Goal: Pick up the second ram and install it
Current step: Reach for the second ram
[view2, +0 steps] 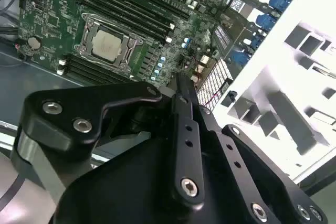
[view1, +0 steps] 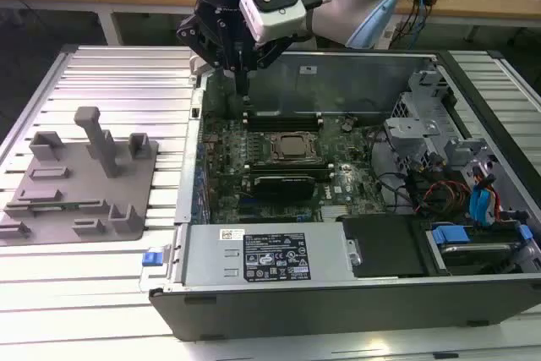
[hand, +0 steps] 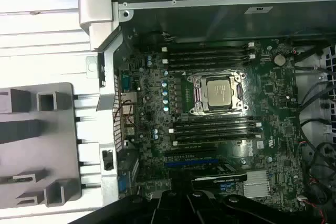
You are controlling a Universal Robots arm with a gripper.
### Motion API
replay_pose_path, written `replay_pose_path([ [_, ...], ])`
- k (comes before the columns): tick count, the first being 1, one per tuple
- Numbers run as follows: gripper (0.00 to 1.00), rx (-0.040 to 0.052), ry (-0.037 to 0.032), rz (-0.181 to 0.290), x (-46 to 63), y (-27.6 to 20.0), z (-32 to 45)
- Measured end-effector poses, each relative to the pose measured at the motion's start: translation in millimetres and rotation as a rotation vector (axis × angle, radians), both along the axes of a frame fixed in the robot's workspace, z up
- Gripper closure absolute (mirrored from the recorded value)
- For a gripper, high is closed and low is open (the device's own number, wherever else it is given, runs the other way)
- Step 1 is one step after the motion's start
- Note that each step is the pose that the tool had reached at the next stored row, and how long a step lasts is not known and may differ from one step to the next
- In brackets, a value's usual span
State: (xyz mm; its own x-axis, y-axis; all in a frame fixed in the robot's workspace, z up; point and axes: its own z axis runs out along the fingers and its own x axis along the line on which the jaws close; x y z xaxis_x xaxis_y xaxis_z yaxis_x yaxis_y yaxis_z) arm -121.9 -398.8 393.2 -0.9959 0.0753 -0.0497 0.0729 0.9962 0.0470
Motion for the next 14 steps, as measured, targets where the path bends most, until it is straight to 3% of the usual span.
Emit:
replay_pose_path([
  [2,0.92,-0.0001,-0.0119,0.0,0.0,0.0,0.0],
  [8,0.92,0.0,-0.0315,0.0,0.0,0.0,0.0],
  [14,0.92,0.0,-0.0315,0.0,-5.3,0.2,-0.4],
])
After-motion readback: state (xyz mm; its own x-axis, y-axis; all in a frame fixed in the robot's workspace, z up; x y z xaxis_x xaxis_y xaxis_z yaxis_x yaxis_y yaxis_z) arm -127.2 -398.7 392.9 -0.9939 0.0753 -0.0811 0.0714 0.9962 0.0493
